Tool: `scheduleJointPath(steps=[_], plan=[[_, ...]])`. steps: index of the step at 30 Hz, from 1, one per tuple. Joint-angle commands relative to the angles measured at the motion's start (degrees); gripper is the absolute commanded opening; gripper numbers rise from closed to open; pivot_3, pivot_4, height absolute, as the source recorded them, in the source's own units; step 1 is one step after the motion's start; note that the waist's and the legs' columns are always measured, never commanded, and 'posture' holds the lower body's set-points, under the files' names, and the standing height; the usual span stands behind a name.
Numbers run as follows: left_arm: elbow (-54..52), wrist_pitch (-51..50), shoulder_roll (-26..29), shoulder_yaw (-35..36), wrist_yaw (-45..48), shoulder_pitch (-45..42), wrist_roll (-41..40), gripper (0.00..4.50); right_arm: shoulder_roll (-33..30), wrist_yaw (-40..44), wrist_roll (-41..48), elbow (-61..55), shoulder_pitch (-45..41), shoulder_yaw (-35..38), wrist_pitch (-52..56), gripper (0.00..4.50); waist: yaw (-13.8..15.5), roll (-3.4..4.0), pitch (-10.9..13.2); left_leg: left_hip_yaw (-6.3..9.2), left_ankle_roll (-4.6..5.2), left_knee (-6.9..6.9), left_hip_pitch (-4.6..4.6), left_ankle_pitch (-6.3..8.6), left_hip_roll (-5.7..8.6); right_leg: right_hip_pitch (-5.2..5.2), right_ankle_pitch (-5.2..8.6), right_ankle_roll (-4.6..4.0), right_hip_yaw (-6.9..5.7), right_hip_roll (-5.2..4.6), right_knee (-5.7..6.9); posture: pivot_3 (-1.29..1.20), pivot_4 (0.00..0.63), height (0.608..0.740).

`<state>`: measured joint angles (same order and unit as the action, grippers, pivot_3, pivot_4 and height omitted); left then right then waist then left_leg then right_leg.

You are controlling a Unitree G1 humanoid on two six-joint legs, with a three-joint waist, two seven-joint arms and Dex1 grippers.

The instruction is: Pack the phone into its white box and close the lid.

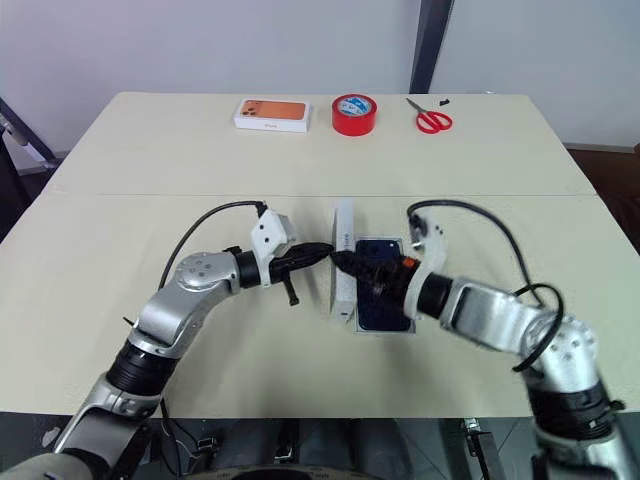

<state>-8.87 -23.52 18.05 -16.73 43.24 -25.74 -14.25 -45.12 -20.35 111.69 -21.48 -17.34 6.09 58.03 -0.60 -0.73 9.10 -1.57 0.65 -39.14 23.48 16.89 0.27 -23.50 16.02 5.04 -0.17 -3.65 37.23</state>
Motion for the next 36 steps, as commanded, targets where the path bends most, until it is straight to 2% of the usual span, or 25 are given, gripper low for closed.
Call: scheduleJointPath(steps=[1,3,6,7,9,15,18,20,24,28,36], plan=[[-0.91,-0.37,-1.66,-2.04,0.64,-1.79,0.20,0.00,-7.63,3.67,0.73,1.95,-3.69,1.30,3.27,3.91,0.15,-0.02,0.01,0.01,0.01,0.00,0.01,0.01,0.00,0.02,0.00,0.00,-0.01,0.00,-0.04,0.00,0.150,0.725],[-0.79,-1.04,-2.20,-3.02,1.17,-2.25,0.26,0.00,-11.48,6.60,-3.61,3.47,-4.83,1.26,4.72,3.91,0.25,-0.02,0.01,0.02,0.03,0.00,0.02,0.02,0.00,0.03,0.00,0.00,-0.01,0.00,-0.08,0.00,0.150,0.725],[-0.98,-1.23,-2.53,-3.85,1.24,-2.27,0.55,0.00,-14.97,12.41,-14.88,4.53,-5.53,0.16,5.93,3.91,0.20,-0.02,0.00,0.01,0.05,0.00,0.02,0.03,0.00,0.04,0.00,0.00,-0.01,0.00,-0.10,0.00,0.150,0.725],[-1.10,-1.33,-2.63,-3.83,1.18,-2.20,0.51,0.00,-16.11,15.05,-19.77,4.27,-5.67,-0.81,6.02,3.68,0.21,-0.01,0.00,0.01,0.05,0.00,0.01,0.03,-0.01,0.04,0.00,0.00,-0.01,0.00,-0.09,0.00,0.150,0.725],[-1.52,-1.70,-2.88,-3.19,0.78,-1.95,0.02,0.00,-18.16,20.63,-29.07,3.09,-5.74,-3.01,5.37,3.04,0.11,0.00,0.00,0.01,0.05,0.00,0.01,0.03,-0.01,0.03,0.00,0.00,0.00,0.00,-0.08,0.00,0.150,0.725],[-3.13,-6.51,-3.81,3.82,-2.48,-2.13,-4.75,0.00,-20.82,33.25,-49.56,-0.03,-6.67,-8.39,1.22,0.05,0.06,0.01,0.00,0.02,0.05,0.00,0.01,0.03,-0.02,0.01,0.00,0.00,0.00,0.00,-0.07,0.00,0.150,0.725],[-3.46,-8.45,-2.54,6.62,-4.24,-2.11,-4.97,0.00,-22.11,38.67,-59.62,-1.74,-6.33,-11.54,-2.77,0.05,0.12,0.01,0.00,0.02,0.04,0.00,0.01,0.03,-0.02,0.00,0.00,0.00,-0.01,0.00,-0.07,0.00,0.150,0.725],[-3.51,-9.77,-0.91,7.51,-4.81,-1.92,-4.37,0.00,-21.47,41.28,-63.11,-1.94,-6.22,-11.99,-4.09,0.05,0.12,0.00,0.00,0.02,0.04,0.00,0.01,0.03,-0.02,0.01,0.00,0.00,-0.01,0.00,-0.08,0.00,0.150,0.725],[-1.85,-13.62,3.46,5.21,-4.03,-1.95,-2.22,0.00,-20.13,45.50,-69.57,-3.86,-6.57,-14.54,-5.28,0.05,0.11,0.01,0.00,0.03,0.04,0.00,0.00,0.02,-0.02,0.00,0.00,0.00,-0.01,0.00,-0.07,0.00,0.150,0.725],[0.25,-15.03,4.77,0.73,-2.88,-3.13,0.29,0.00,-17.62,48.03,-73.09,-4.96,-7.14,-15.86,-4.22,0.05,0.32,0.01,0.00,0.03,0.03,0.00,0.00,0.02,-0.01,0.01,0.00,0.00,0.00,-0.03,-0.08,0.00,0.150,0.725],[1.85,-16.73,2.56,-4.11,-0.64,-5.09,1.07,0.00,-12.04,49.19,-77.21,-6.30,-8.44,-17.40,0.59,0.05,0.37,0.00,0.00,0.04,0.01,0.01,0.02,0.02,0.00,-0.02,0.00,-0.01,0.00,-0.09,-0.08,0.00,0.150,0.725]])
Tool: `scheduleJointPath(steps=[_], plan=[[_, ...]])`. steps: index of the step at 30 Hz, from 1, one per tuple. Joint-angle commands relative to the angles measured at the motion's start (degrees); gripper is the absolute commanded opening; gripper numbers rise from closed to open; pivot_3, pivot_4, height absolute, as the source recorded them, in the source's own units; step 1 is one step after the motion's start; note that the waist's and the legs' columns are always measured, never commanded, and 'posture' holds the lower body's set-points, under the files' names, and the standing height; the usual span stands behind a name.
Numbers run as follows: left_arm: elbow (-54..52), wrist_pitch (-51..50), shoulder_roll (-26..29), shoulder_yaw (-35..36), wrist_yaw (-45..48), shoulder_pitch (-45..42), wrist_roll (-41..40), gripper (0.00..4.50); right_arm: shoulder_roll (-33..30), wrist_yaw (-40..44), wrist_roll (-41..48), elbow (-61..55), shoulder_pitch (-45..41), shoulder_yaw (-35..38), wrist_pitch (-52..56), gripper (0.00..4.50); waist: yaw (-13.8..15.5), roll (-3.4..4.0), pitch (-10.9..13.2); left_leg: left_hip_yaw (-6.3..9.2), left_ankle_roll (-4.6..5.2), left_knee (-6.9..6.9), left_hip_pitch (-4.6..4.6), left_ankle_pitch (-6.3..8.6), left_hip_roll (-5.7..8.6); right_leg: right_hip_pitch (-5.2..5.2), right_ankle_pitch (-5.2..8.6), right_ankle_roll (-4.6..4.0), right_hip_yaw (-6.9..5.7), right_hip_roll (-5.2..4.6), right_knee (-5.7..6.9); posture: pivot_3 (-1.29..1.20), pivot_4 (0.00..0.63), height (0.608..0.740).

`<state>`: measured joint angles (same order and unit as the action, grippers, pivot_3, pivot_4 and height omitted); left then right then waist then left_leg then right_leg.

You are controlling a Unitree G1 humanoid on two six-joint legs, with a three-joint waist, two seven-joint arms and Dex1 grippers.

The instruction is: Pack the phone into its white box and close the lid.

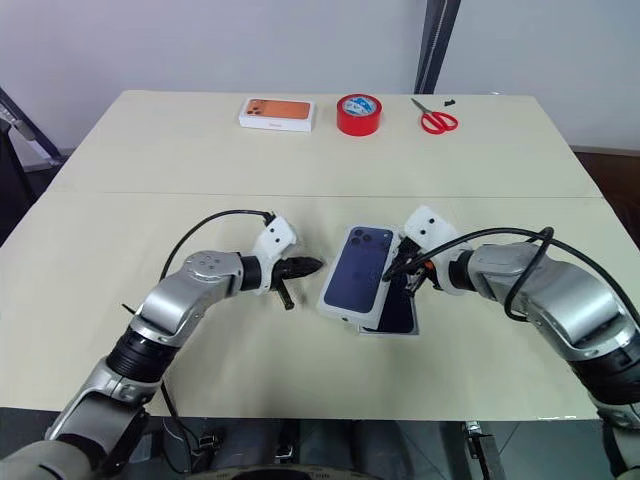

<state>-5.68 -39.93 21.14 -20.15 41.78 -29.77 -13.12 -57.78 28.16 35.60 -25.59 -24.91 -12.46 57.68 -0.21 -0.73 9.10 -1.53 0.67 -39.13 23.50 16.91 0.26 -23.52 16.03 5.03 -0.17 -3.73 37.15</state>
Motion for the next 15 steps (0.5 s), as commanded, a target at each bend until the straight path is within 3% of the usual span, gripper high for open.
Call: scheduleJointPath(steps=[1,15], plan=[[-1.80,-1.02,-1.11,-0.45,0.94,-1.09,-0.78,0.00,0.74,1.01,-1.59,-2.42,-0.81,1.33,1.27,0.05,-0.04,0.00,0.00,0.00,0.00,0.00,0.00,0.00,0.00,0.00,0.00,0.00,0.00,0.00,0.00,0.00,0.150,0.725],[-6.36,-5.96,-4.93,-0.50,2.13,-1.11,-4.11,0.00,-0.93,6.36,-5.50,-3.36,2.32,5.29,2.41,0.05,-0.17,0.01,0.00,0.00,0.00,0.00,0.00,0.00,0.00,0.00,0.00,0.00,0.00,-0.02,0.01,0.00,0.150,0.725]])
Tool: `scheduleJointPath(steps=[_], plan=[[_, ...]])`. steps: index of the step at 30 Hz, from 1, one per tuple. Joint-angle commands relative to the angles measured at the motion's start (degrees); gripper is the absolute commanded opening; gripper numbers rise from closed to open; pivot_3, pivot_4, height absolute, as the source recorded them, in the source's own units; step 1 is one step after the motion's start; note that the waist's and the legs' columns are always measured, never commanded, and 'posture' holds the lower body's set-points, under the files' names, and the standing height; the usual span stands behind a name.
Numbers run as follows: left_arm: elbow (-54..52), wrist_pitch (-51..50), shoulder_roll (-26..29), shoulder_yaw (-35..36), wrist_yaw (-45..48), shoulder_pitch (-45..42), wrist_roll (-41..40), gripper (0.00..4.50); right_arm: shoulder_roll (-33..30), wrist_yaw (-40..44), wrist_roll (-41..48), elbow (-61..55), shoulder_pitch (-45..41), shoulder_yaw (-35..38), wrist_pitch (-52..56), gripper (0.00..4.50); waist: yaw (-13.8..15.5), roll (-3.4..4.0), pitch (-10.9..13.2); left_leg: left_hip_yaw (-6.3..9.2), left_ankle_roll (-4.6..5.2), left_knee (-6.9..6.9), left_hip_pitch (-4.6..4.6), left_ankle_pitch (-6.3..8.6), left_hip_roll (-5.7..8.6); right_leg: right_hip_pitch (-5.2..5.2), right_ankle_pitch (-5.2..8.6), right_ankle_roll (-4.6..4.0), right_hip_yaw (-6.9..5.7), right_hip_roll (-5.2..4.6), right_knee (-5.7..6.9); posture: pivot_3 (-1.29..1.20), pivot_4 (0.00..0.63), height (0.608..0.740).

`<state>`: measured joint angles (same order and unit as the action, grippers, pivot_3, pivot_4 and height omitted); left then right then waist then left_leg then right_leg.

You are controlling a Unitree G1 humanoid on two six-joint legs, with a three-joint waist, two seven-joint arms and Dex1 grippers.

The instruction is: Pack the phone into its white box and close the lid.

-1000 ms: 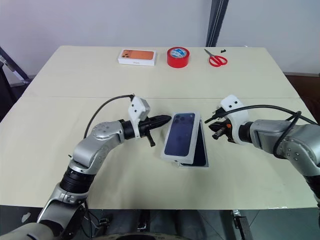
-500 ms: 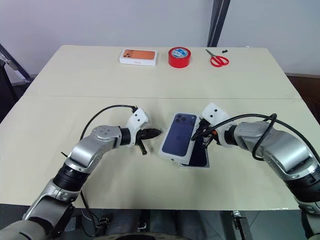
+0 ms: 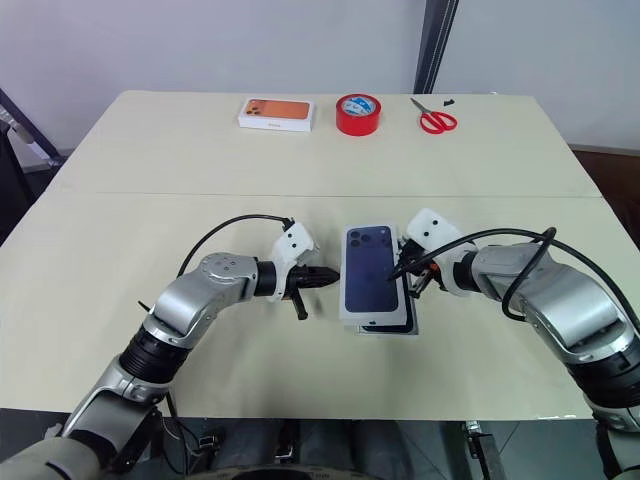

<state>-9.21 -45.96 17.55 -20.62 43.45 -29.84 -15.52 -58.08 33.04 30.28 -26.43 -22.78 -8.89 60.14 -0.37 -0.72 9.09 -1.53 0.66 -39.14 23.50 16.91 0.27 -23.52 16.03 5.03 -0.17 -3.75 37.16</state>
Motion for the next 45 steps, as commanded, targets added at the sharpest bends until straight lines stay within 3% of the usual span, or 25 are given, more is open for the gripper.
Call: scheduleJointPath(steps=[1,45], plan=[[-2.89,0.03,-1.47,-0.29,0.53,-1.11,-1.66,0.00,-0.77,1.77,-0.33,-2.69,0.64,2.00,0.09,0.05,0.00,0.00,0.00,0.00,0.00,0.00,0.00,0.00,0.00,0.00,0.00,0.00,0.00,0.00,0.00,0.00,0.150,0.725],[-4.33,-1.23,-2.31,-3.36,2.86,-1.57,-1.52,0.00,-1.77,5.59,-2.00,-6.24,5.82,6.53,4.64,0.05,0.14,0.00,0.00,0.00,0.00,-0.01,0.00,0.00,0.02,0.01,0.00,0.00,-0.01,0.01,0.01,0.00,0.150,0.725]])
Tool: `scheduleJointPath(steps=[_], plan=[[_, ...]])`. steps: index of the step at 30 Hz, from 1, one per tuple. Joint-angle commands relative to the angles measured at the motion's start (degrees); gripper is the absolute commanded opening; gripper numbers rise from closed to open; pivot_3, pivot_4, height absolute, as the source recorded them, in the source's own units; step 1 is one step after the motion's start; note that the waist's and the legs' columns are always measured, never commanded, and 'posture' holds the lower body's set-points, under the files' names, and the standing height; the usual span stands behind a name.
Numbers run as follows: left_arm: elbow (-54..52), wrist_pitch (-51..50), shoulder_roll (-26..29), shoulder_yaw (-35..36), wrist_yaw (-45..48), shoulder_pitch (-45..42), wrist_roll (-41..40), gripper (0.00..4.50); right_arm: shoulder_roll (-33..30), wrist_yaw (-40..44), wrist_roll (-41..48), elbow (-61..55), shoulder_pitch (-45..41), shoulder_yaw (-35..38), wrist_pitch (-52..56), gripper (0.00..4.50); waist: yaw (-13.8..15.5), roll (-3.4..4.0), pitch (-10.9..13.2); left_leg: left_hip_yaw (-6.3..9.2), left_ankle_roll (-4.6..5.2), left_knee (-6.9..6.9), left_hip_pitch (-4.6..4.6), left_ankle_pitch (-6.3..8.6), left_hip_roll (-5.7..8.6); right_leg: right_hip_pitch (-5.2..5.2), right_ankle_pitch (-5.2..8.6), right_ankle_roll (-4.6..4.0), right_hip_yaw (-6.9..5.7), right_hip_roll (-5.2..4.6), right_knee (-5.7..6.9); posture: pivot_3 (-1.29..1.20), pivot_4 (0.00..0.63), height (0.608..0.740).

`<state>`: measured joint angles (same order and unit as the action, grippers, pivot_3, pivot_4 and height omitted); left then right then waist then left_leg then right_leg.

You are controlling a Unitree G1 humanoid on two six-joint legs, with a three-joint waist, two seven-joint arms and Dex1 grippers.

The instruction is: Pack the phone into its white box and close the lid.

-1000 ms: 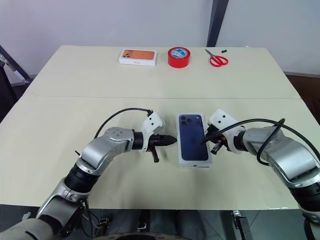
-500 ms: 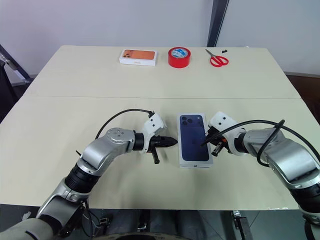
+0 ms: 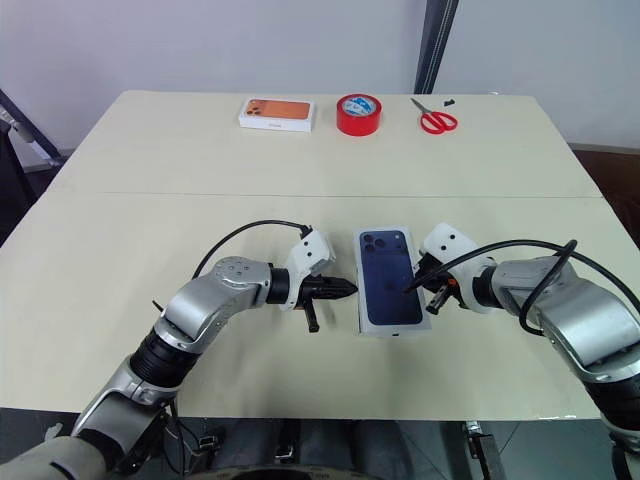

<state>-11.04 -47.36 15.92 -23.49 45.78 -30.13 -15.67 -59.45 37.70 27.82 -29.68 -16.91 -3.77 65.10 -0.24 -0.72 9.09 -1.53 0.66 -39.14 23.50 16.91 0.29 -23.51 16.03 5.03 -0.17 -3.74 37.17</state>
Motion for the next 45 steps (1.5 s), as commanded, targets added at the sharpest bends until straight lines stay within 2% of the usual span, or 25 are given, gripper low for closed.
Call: scheduleJointPath(steps=[1,22,45], plan=[[-2.36,0.17,-0.69,-0.46,0.54,-1.29,-1.28,0.00,-0.35,0.89,0.36,-2.88,0.01,1.33,-0.37,0.05,0.00,0.00,0.00,0.00,0.00,0.00,0.00,0.00,0.00,0.00,0.00,0.00,0.00,0.00,0.00,0.00,0.150,0.725],[0.29,0.90,0.34,0.96,-0.46,-1.43,-0.53,0.00,1.29,0.17,0.43,-3.98,0.20,0.67,1.12,0.05,0.00,0.00,0.00,0.00,0.00,0.00,0.00,0.00,0.00,0.00,0.00,0.00,0.00,0.02,0.01,0.00,0.150,0.725],[0.34,1.20,-0.53,0.14,-0.57,-2.06,-0.57,0.00,0.40,0.36,-0.47,-3.04,1.32,1.65,0.90,0.05,0.10,0.00,0.00,0.00,0.00,-0.01,0.00,0.00,0.01,0.00,0.00,0.00,0.00,0.02,0.01,0.00,0.150,0.725]])
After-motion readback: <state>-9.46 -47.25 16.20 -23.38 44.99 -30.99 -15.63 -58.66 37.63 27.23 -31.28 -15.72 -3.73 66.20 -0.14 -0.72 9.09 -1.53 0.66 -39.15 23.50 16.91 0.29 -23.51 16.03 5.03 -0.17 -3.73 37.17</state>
